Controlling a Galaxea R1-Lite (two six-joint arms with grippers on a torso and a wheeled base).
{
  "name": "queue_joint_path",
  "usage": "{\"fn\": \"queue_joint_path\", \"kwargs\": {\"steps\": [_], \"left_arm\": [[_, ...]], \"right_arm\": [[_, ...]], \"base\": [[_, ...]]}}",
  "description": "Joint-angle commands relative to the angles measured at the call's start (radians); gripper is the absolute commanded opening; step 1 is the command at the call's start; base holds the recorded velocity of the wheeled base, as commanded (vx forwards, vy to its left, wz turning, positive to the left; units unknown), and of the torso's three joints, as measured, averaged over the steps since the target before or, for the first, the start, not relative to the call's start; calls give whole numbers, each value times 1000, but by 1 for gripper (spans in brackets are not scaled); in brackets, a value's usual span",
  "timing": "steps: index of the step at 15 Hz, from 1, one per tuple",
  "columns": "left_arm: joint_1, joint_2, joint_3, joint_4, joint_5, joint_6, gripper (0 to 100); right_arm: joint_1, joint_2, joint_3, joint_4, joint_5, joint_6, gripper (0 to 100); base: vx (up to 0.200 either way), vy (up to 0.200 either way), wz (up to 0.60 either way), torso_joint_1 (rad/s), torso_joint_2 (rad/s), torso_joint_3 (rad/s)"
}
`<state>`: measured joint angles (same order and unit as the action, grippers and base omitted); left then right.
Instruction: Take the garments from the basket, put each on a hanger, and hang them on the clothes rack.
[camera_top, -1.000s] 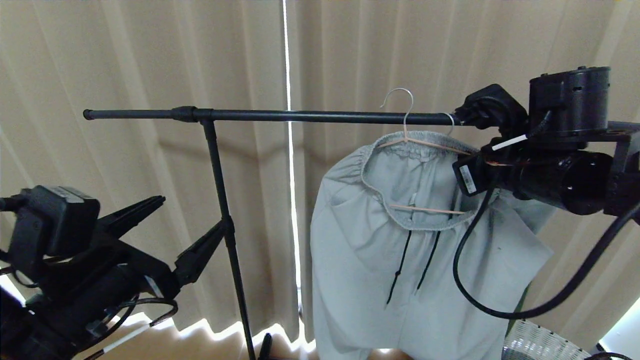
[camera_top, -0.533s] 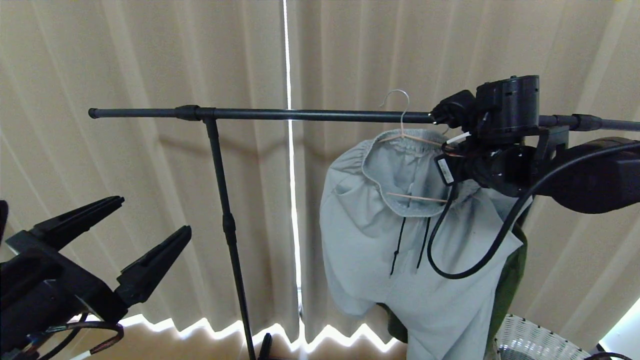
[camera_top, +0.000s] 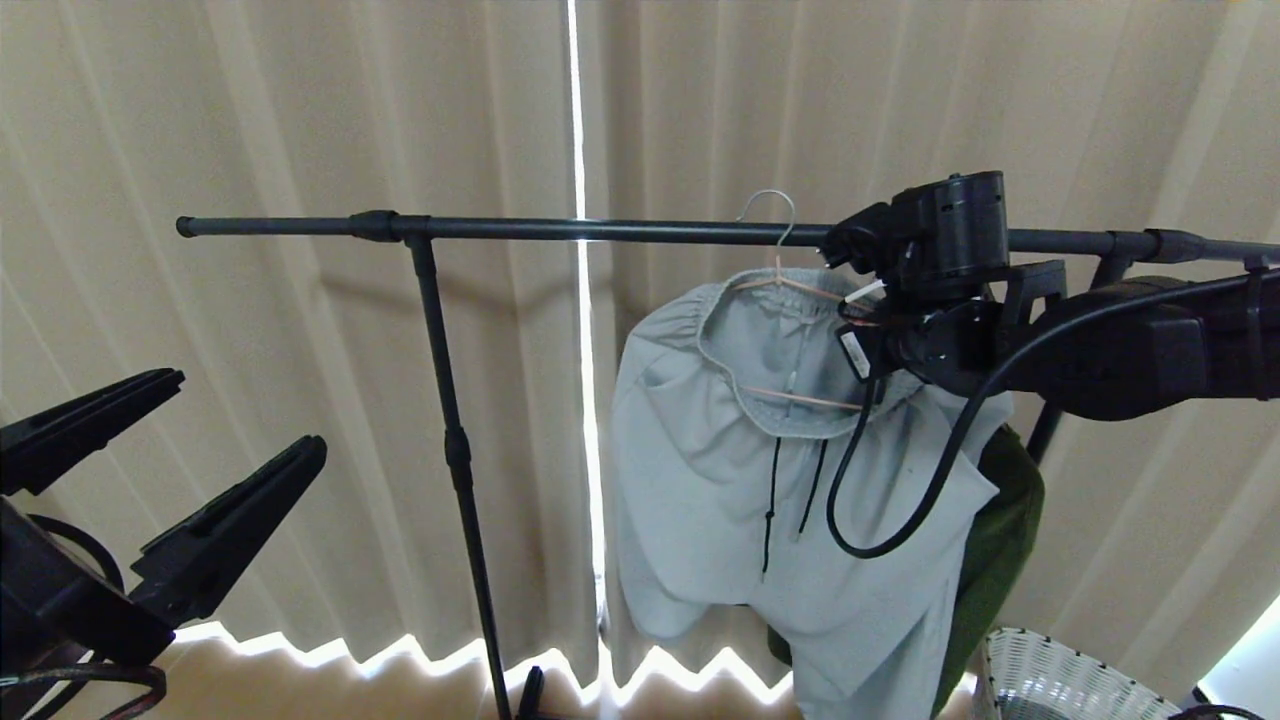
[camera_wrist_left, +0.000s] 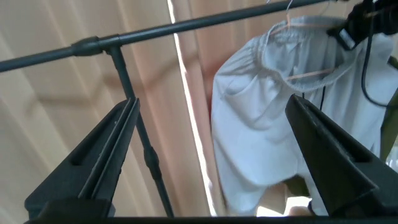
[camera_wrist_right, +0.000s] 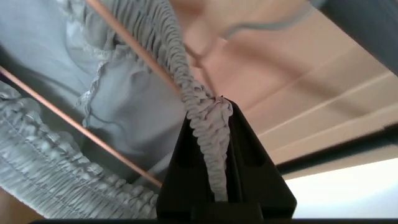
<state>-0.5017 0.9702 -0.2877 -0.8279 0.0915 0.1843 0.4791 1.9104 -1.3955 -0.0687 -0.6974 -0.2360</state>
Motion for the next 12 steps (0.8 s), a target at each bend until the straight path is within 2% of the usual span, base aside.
{"fn": "queue_joint_path", "kwargs": {"steps": [1, 7, 9, 12], "left_arm": [[0, -4, -1, 0, 1, 0, 100], [2, -2, -1, 0, 1, -2, 100], [2, -4, -1, 0, 1, -2, 100], [3, -4, -1, 0, 1, -2, 100]], "right_arm": [[15, 18, -23, 1, -2, -6, 0], [-10, 99, -209, 109, -79, -6, 0], [-10, 107, -214, 127, -106, -6, 0], [7, 105, -214, 155, -106, -6, 0]], "base": [[0, 0, 0, 0, 0, 0], [0, 0, 0, 0, 0, 0], [0, 0, 0, 0, 0, 0], [0, 0, 0, 0, 0, 0]]}}
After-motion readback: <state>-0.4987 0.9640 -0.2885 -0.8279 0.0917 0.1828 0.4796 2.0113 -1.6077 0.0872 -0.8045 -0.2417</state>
